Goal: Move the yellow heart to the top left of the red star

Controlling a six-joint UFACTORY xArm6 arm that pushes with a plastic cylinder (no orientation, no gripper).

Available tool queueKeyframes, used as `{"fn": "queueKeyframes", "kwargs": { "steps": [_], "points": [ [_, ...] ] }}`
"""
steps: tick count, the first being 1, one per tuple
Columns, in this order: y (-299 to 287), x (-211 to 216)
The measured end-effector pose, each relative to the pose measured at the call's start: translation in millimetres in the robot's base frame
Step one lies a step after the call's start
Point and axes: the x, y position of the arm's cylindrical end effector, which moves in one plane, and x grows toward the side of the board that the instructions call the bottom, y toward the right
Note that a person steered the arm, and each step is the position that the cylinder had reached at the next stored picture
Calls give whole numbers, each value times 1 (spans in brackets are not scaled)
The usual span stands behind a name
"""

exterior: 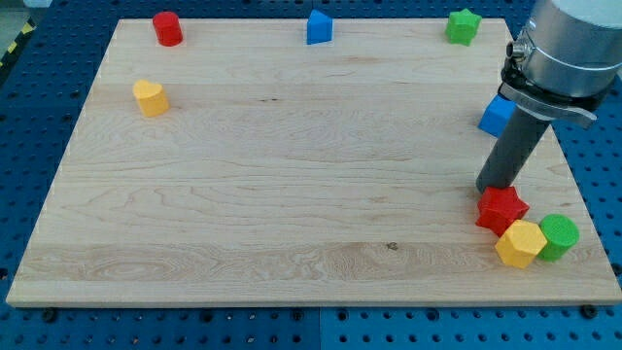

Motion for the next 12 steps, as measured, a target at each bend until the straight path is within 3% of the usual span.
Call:
{"fn": "queueKeyframes", "kwargs": {
  "steps": [2,6,8,10,12],
  "points": [
    [-2,-2],
    [-320,-24],
    [-365,-35],
    [-455,-75],
    [-482,-151]
  ]
}}
